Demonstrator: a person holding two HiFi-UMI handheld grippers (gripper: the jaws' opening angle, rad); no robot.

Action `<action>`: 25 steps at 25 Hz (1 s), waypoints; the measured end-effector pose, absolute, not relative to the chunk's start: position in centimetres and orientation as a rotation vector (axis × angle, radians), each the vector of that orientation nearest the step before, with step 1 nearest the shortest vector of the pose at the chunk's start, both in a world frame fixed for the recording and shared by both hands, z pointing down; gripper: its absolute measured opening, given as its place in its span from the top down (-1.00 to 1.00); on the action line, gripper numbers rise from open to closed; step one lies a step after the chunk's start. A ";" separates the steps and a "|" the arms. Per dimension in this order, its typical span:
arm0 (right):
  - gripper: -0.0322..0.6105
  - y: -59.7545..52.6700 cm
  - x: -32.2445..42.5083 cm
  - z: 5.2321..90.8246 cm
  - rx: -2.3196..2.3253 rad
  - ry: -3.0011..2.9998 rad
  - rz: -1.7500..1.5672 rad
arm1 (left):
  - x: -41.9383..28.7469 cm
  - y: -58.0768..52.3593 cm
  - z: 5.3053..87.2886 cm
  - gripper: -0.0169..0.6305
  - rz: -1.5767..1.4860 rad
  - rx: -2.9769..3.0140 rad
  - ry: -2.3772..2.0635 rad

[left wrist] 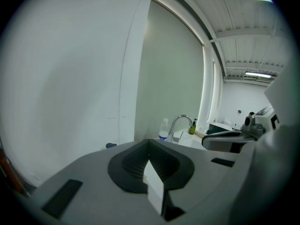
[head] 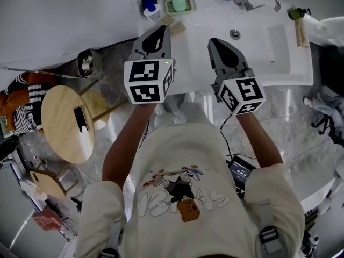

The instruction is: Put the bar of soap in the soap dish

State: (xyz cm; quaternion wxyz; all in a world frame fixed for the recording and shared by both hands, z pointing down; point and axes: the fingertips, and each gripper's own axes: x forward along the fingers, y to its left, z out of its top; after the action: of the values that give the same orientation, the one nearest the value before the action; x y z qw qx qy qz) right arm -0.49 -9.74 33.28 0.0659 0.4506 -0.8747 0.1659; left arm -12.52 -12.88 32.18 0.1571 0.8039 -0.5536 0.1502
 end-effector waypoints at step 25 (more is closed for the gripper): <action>0.88 -4.0 -2.5 27.5 1.269 -2.706 0.406 | -15.5 -4.5 26.7 0.92 0.280 2.403 -1.537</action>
State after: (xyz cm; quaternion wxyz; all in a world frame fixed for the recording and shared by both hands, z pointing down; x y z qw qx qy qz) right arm -2.49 -4.04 27.51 0.0626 0.4198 -0.8954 0.1345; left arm -15.48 -4.50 26.70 0.1371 0.8305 -0.5312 0.0969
